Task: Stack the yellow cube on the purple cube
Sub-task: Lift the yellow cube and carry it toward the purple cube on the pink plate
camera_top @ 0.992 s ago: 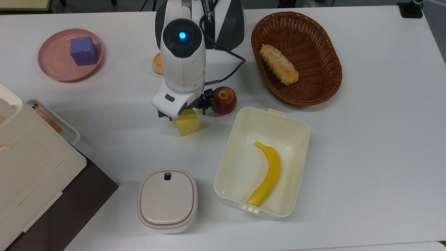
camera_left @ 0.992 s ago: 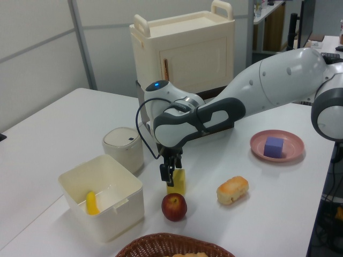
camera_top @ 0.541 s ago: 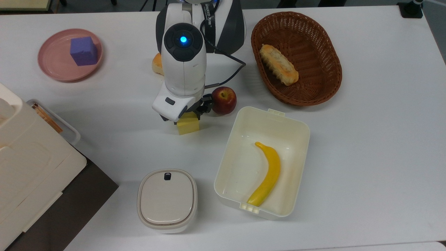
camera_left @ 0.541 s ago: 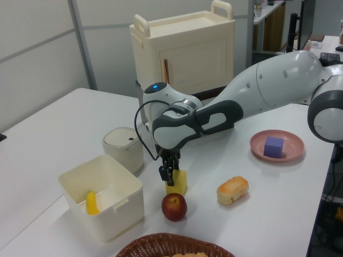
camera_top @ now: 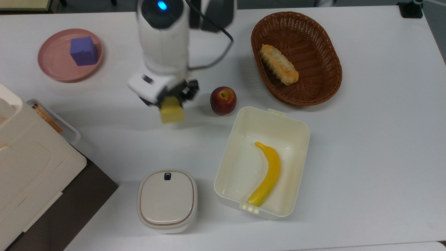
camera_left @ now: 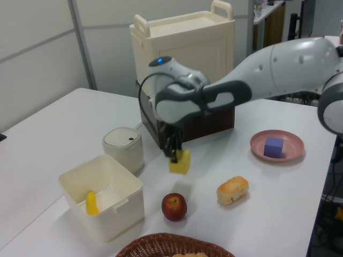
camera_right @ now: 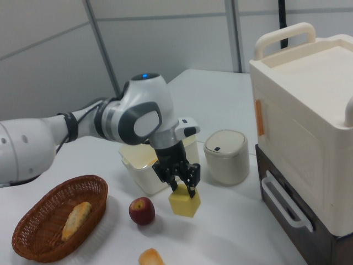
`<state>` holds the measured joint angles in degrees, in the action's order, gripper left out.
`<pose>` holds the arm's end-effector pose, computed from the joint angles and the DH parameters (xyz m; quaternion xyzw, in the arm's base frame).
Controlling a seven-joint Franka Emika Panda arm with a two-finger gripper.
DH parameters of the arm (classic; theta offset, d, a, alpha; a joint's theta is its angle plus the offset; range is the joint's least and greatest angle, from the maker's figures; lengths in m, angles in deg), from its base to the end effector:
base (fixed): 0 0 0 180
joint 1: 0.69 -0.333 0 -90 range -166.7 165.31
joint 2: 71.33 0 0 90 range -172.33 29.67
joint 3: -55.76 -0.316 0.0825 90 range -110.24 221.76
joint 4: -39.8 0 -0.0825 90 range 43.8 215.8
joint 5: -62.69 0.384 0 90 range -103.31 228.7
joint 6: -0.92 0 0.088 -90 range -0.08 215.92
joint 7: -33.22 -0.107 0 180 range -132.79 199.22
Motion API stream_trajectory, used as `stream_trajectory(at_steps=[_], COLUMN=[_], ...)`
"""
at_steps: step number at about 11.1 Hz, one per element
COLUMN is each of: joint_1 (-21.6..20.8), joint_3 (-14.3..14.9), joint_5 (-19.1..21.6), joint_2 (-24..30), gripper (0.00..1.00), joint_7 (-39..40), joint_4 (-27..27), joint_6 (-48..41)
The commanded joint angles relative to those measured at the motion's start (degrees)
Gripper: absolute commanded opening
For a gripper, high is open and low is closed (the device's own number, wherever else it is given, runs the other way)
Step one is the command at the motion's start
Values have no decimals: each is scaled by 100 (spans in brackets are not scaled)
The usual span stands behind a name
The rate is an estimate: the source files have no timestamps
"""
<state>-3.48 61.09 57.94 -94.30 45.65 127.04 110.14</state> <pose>0.6737 -0.0274 0.4294 0.9930 0.1034 -0.0153 0.0556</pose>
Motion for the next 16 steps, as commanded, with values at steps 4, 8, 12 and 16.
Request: stream_trajectory(at_steps=[4, 8, 12, 16], joint_1=[1146, 1851, 2396, 2511], joint_3=[30, 205, 223, 223], joint_5=[-316, -630, -711, -711], joint_2=[995, 1058, 970, 725], gripper=[12, 13, 16, 17], joint_7=[1469, 2420, 3176, 3678], joint_4=[30, 73, 222, 267], joint_6=[-1569, -2026, -2054, -2062])
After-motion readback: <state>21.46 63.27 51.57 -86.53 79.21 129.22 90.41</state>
